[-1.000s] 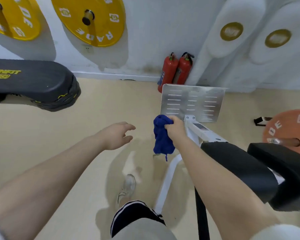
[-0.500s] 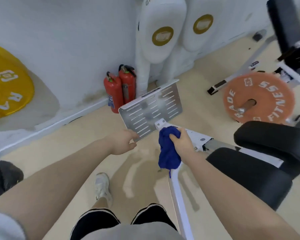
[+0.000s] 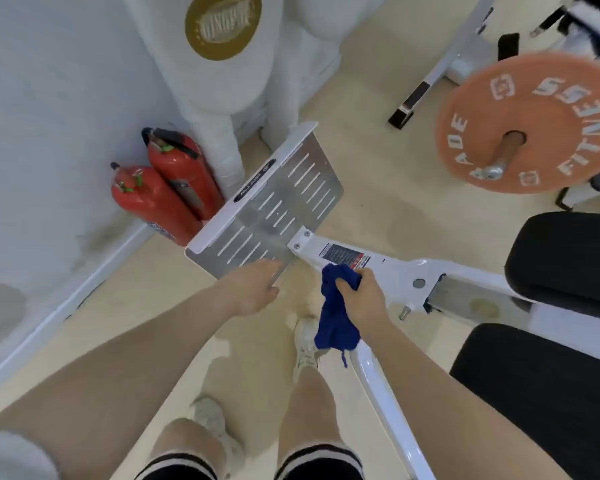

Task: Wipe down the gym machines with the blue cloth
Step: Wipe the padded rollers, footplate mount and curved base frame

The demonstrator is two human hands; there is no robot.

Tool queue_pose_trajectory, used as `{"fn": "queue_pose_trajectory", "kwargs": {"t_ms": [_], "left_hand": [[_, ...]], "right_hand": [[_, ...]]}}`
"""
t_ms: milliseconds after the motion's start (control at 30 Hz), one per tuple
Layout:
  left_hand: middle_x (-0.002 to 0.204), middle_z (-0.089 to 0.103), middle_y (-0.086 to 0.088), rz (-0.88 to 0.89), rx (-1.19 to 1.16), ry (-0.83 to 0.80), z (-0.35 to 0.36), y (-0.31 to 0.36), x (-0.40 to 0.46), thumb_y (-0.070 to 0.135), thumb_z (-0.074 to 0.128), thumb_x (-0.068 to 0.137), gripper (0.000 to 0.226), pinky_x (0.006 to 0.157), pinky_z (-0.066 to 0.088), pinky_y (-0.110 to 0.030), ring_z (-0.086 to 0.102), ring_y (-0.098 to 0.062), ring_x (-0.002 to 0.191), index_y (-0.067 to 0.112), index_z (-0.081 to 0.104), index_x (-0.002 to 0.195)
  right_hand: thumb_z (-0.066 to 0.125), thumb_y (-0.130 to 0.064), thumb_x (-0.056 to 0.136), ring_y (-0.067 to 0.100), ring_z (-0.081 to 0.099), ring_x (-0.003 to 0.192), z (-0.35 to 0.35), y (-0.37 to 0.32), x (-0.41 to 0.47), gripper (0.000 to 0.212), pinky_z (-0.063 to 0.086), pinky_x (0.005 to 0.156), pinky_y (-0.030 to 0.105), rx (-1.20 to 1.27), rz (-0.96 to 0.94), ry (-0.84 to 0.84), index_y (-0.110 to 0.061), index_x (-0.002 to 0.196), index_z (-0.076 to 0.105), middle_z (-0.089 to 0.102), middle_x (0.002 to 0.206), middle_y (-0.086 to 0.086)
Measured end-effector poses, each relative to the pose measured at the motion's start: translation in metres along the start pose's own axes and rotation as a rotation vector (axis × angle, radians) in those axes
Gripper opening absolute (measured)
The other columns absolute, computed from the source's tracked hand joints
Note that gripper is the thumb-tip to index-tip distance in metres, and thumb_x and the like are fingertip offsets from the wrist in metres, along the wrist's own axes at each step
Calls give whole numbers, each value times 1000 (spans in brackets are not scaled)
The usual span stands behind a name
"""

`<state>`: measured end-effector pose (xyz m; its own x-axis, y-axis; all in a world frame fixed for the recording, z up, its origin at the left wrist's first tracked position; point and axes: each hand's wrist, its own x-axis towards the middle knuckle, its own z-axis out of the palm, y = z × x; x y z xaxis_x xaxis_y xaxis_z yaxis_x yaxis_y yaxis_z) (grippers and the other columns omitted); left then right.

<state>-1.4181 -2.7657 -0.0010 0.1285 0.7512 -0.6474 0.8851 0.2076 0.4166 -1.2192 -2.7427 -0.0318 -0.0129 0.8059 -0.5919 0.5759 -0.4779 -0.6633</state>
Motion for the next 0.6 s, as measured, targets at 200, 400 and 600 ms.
{"fn": "queue_pose_trajectory", "kwargs": {"t_ms": [200, 400, 600], "left_hand": [[150, 31, -1, -20, 6, 59, 66, -57, 188, 13, 38, 96, 50, 96, 34, -25, 44, -23, 125, 20, 28, 144], [158, 1, 4, -32, 267, 33, 154, -129, 356, 11, 40, 95, 63, 105, 32, -33, 16, -19, 142, 16, 8, 149], [155, -18, -11, -12, 810, 150, 202, -188, 452, 31, 42, 96, 78, 115, -9, -37, -12, -26, 144, 7, -12, 147]], "right_hand": [[37, 11, 85, 16, 35, 53, 35, 36, 155, 18, 30, 44, 25, 8, -115, 99, -3, 76, 29, 37, 65, -1], [42, 18, 73, 29, 47, 98, 124, 129, 314, 48, 47, 76, 46, -356, -295, 232, -6, 114, 49, 43, 122, 6], [36, -21, 98, 30, 21, 138, 193, 181, 427, 42, 17, 109, 37, -953, -262, 68, -9, 138, 33, 29, 149, 9]]}}
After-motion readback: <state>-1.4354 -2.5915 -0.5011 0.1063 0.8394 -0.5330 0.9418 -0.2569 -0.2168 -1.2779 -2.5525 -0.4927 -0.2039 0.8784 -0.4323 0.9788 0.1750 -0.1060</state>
